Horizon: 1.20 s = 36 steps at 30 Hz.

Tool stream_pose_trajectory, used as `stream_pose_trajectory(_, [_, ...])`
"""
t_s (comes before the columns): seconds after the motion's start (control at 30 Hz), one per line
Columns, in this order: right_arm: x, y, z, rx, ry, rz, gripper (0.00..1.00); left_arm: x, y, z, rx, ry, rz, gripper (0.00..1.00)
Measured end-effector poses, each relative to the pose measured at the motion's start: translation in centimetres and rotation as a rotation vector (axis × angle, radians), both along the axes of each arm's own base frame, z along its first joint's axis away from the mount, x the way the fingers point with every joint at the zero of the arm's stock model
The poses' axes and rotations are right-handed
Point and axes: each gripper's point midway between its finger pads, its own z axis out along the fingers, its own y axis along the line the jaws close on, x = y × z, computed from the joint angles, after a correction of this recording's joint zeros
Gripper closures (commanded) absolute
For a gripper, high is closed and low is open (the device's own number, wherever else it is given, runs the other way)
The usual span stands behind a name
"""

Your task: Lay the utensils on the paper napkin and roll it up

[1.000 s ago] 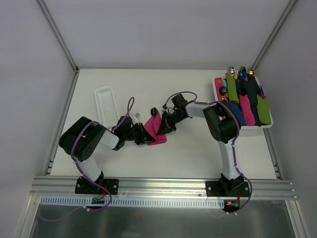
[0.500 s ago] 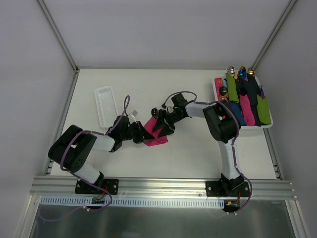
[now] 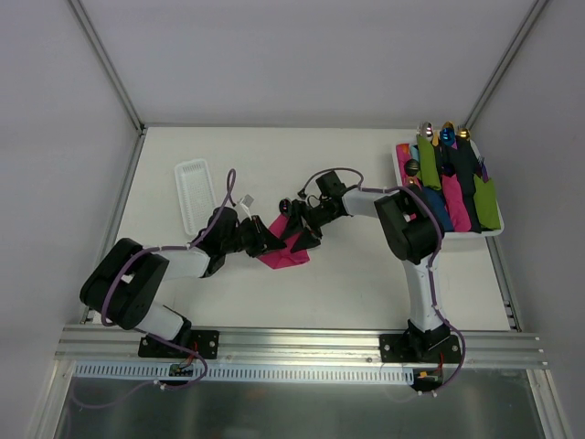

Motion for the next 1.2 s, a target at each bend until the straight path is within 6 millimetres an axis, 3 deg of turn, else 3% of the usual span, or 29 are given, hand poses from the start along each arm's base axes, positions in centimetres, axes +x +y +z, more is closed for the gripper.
stream_pose_trajectory(0.33, [0.9,0.3,0.3,0.018,-0.013,-0.030,0.28,1.1,-1.2,-1.4,0.029,0.075,0.011,0.86])
stream_pose_trajectory(0.47, [1.3,0.2,0.4,0.018,-0.013,-0.045,0.29,1.4,-1.6,-2.0,0.053,0.115,0.031,0.90])
stream_pose_trajectory(0.7, [1.4,0.2,0.3,0.022,-0.015,-0.051,0.31,1.4,0.6,-6.0,0.191,0.241,0.163,0.97])
stream_pose_trajectory(0.9, [1.2,0.1,0.3,0.026,-0.022,-0.045,0.32,1.8,1.0,-6.2,0.186,0.270,0.215,0.99])
stream_pose_trajectory(1.03, [0.9,-0.1,0.4,0.029,-0.025,-0.035,0.36,1.9,1.0,-6.3,0.182,0.279,0.224,1.00])
stream_pose_trajectory(1.2, [0.2,-0.4,0.8,0.051,-0.048,0.008,0.51,2.2,0.8,-6.4,0.165,0.282,0.234,1.00])
